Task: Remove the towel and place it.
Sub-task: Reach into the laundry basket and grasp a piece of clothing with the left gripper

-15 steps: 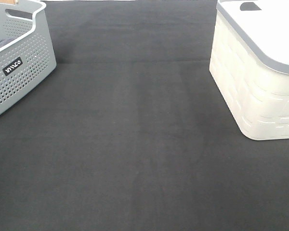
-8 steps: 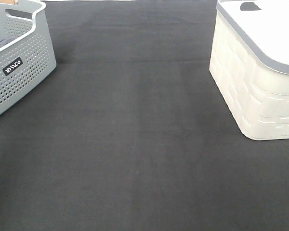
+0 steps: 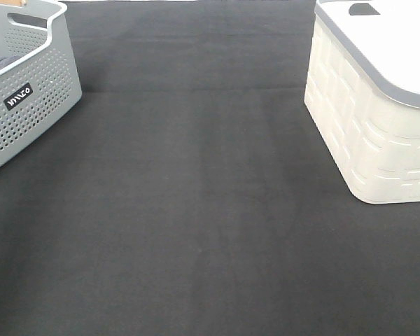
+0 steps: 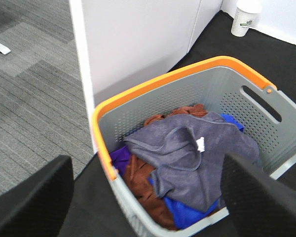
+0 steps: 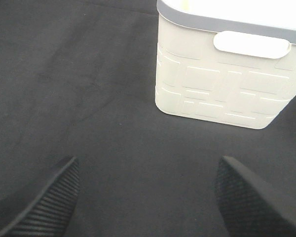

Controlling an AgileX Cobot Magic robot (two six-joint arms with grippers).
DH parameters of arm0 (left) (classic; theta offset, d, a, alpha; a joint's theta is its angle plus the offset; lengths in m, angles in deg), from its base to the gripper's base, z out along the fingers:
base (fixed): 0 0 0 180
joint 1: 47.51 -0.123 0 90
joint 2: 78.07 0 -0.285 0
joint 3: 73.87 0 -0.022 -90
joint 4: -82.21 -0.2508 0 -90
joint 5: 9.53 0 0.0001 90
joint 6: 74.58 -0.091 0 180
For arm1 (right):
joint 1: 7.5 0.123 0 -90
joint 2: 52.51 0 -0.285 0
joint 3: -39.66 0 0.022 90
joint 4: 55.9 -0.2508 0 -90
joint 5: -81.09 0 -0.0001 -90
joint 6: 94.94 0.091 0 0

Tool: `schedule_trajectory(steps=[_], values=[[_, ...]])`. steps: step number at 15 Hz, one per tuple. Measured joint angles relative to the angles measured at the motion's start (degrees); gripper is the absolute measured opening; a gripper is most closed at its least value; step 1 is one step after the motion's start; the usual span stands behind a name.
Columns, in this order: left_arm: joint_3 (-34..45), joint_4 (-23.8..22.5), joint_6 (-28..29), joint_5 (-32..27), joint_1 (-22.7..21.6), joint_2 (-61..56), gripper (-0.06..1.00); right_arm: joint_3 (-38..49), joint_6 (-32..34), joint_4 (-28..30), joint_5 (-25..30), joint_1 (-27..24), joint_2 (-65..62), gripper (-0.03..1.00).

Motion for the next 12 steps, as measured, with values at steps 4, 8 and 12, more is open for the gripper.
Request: schedule_trajectory(steps=[4,8,12], values=[[-8.5,0.0,4.0,3.4,0.0,14.1,0.76,0.0,0.0,0.0,0.0,0.0,0.0,0.75],[-16.6,7.1,6.2,6.9,-5.5,26.8,0.76,0.0,0.0,0.0,0.0,0.0,0.0,0.75],[-17.1,12.7,6.2,12.0,-11.6,33.7,0.76,0.0,0.4,0.0,0.0,0.0,0.0,0.75]])
